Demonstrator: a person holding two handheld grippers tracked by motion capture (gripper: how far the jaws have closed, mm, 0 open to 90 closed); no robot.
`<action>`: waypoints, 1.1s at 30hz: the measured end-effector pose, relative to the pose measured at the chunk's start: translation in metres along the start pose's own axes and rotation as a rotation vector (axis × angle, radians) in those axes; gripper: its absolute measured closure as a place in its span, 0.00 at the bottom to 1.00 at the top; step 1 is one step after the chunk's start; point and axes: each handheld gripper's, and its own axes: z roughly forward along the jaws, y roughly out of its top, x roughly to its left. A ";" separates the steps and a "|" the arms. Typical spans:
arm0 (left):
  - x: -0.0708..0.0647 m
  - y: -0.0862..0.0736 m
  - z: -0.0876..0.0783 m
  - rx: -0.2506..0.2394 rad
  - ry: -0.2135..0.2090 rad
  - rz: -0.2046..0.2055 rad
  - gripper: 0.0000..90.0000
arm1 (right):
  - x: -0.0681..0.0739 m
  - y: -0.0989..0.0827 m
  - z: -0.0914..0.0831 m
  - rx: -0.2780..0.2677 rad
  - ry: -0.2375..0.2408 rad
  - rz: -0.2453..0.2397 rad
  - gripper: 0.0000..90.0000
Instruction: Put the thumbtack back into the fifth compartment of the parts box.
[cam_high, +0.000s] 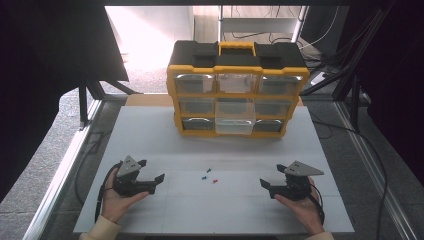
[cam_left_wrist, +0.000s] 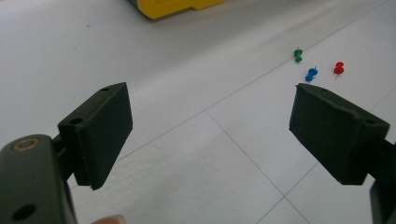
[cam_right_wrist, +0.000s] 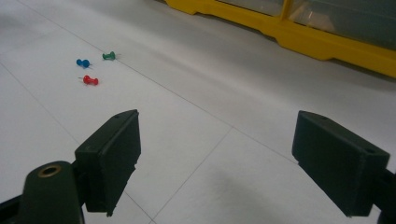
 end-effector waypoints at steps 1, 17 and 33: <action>0.000 0.000 0.000 -0.002 0.000 0.001 0.15 | -0.001 0.000 0.000 0.000 0.007 0.007 0.18; -0.008 0.001 0.002 0.021 -0.012 0.025 0.15 | -0.004 -0.002 0.000 -0.007 0.018 0.026 0.20; -0.018 0.025 0.002 0.052 -0.076 0.049 0.17 | -0.004 -0.005 -0.004 -0.011 0.007 0.025 0.22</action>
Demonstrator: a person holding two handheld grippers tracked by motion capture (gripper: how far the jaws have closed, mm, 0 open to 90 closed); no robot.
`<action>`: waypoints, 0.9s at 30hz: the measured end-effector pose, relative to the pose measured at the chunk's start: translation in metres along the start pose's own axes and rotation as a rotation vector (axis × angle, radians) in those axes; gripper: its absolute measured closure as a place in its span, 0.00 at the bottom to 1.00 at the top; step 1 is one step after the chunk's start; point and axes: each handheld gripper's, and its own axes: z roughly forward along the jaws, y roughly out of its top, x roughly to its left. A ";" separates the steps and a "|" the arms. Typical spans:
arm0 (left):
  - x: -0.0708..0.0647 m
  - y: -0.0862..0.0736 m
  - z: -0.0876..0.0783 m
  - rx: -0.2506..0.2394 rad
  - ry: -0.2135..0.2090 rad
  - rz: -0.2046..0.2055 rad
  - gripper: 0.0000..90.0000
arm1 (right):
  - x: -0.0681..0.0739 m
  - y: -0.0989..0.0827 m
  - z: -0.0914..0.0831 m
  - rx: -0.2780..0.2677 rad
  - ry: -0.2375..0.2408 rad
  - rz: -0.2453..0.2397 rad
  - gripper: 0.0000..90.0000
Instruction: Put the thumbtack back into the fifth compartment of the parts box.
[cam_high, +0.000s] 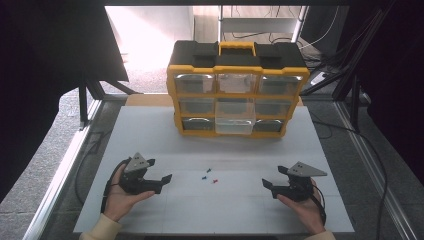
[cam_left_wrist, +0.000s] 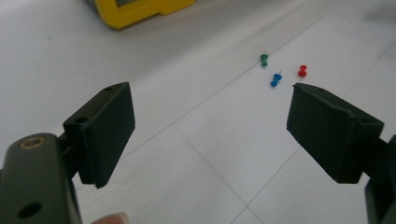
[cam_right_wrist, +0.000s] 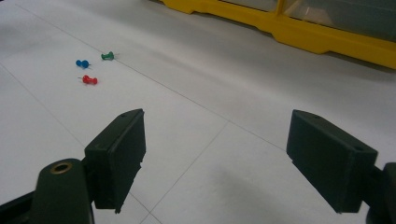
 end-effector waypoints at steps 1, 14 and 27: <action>-0.002 0.003 0.000 0.003 -0.006 0.006 0.17 | 0.000 0.000 0.000 0.000 0.000 0.000 0.22; -0.020 0.037 0.008 0.045 -0.069 0.059 0.19 | -0.001 -0.002 -0.002 -0.001 0.002 0.010 0.24; -0.032 0.052 0.037 0.098 -0.142 0.098 0.19 | -0.003 -0.003 0.000 0.009 0.004 0.016 0.23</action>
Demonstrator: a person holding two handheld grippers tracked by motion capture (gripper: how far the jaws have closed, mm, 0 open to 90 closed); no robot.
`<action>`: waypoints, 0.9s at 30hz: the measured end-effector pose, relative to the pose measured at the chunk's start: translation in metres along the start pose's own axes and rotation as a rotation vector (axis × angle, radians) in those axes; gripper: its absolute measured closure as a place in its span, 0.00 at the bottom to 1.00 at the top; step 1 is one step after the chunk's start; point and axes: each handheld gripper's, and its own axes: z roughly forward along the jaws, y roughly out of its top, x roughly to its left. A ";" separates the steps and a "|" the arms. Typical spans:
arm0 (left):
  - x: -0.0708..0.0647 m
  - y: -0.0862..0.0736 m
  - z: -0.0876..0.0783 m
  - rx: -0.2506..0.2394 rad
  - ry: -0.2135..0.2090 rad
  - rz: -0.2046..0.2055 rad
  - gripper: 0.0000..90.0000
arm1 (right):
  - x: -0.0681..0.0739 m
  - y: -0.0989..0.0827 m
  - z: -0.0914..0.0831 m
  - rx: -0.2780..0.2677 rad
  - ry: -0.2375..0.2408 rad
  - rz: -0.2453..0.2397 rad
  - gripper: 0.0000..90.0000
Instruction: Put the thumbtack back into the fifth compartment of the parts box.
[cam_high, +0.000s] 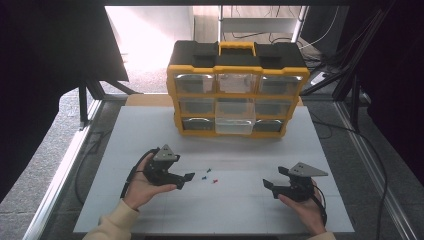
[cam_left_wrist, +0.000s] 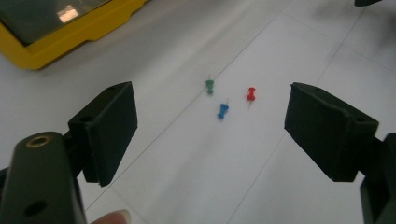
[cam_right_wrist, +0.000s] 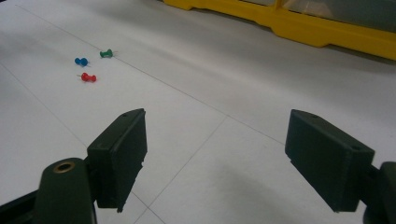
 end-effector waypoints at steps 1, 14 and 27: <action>0.000 0.001 0.002 0.003 -0.008 0.002 0.20 | 0.000 0.000 0.000 0.001 -0.002 0.001 0.23; -0.006 0.015 0.035 0.078 -0.050 0.034 0.20 | -0.001 0.000 0.001 0.008 -0.006 -0.002 0.24; -0.004 0.013 0.065 0.171 -0.048 0.078 0.27 | -0.002 -0.001 0.003 0.024 -0.016 -0.008 0.23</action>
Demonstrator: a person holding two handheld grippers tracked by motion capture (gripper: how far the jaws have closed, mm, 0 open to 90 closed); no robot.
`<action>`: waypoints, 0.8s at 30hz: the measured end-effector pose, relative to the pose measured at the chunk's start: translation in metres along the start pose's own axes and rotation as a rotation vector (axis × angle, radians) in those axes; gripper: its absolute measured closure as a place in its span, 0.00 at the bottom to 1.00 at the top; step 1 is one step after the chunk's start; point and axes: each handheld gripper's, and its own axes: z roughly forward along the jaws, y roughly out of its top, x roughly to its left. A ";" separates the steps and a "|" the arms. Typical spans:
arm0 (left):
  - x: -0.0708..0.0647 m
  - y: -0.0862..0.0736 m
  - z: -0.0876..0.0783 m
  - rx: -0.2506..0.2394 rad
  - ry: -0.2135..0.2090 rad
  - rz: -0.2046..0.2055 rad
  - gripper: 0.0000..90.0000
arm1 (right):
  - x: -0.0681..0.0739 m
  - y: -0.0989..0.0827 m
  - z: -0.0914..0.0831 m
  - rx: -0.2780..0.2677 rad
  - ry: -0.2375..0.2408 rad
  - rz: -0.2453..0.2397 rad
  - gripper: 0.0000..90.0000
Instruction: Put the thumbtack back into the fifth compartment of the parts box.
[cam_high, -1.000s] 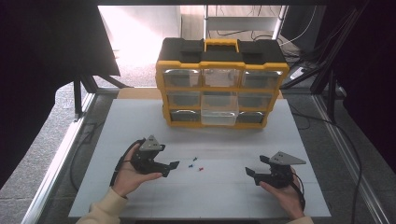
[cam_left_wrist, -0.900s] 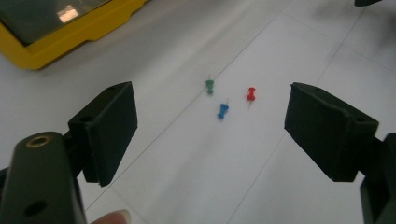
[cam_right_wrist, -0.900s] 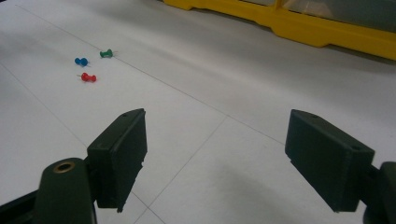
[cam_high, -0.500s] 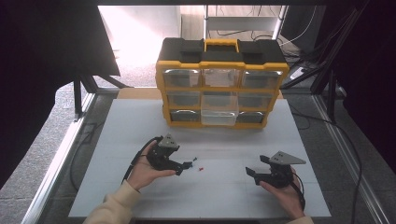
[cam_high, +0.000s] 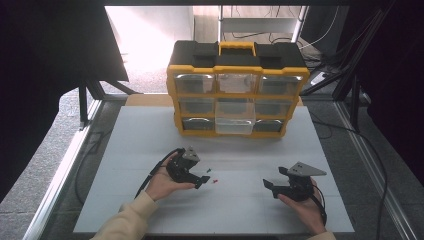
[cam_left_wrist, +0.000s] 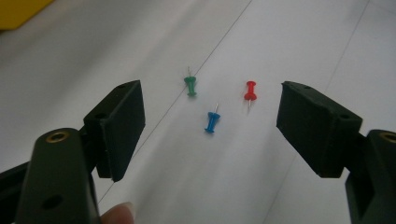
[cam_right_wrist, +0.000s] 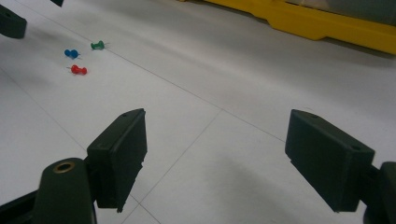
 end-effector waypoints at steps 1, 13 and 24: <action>0.001 0.000 0.002 0.007 0.000 0.001 0.27 | 0.000 0.000 0.000 0.001 0.000 0.004 0.23; 0.000 0.000 0.021 0.085 -0.013 0.045 0.46 | -0.003 -0.001 -0.001 -0.015 0.024 0.026 0.23; -0.004 0.001 0.027 0.114 -0.007 0.068 0.66 | -0.002 -0.001 -0.001 -0.010 0.021 0.018 0.23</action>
